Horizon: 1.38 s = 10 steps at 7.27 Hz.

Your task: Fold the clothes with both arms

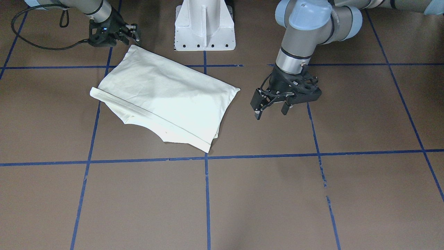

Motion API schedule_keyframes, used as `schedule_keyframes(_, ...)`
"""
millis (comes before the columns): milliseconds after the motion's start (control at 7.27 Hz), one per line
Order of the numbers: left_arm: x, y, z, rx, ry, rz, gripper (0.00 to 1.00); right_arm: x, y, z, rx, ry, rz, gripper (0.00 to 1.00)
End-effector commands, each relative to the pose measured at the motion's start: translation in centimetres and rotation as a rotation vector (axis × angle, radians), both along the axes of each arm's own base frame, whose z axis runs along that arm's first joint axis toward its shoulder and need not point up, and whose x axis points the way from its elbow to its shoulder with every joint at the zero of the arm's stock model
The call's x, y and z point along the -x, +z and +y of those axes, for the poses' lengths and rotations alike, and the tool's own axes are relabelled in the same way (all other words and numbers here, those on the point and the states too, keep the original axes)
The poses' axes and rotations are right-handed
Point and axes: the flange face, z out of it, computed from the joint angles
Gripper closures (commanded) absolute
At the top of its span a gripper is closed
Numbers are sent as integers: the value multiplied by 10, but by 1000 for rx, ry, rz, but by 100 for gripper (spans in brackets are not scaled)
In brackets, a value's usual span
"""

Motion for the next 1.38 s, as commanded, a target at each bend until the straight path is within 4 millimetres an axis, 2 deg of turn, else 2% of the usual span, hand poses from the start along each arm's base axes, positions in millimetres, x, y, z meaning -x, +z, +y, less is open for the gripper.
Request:
schedule_keyframes(0,-70,2,85,217,32,43,3,-49,-34,-77,-46,206,-67,0)
schedule_keyframes(138,-88,6,108,287,25,39,8,-60,-41,-93,-57,247,-80,0)
schedule_keyframes(275,-93,10,107,314,5,32,14,-59,-50,-100,-70,258,-94,0)
schedule_keyframes(550,-114,40,91,295,-59,-41,18,-51,-45,-108,-65,261,-85,0)
schedule_keyframes(963,-112,35,92,294,-60,-32,25,-51,-45,-107,-65,260,-85,0)
schedule_keyframes(1238,-111,35,94,295,-57,-32,26,-52,-43,-108,-61,262,-81,0)
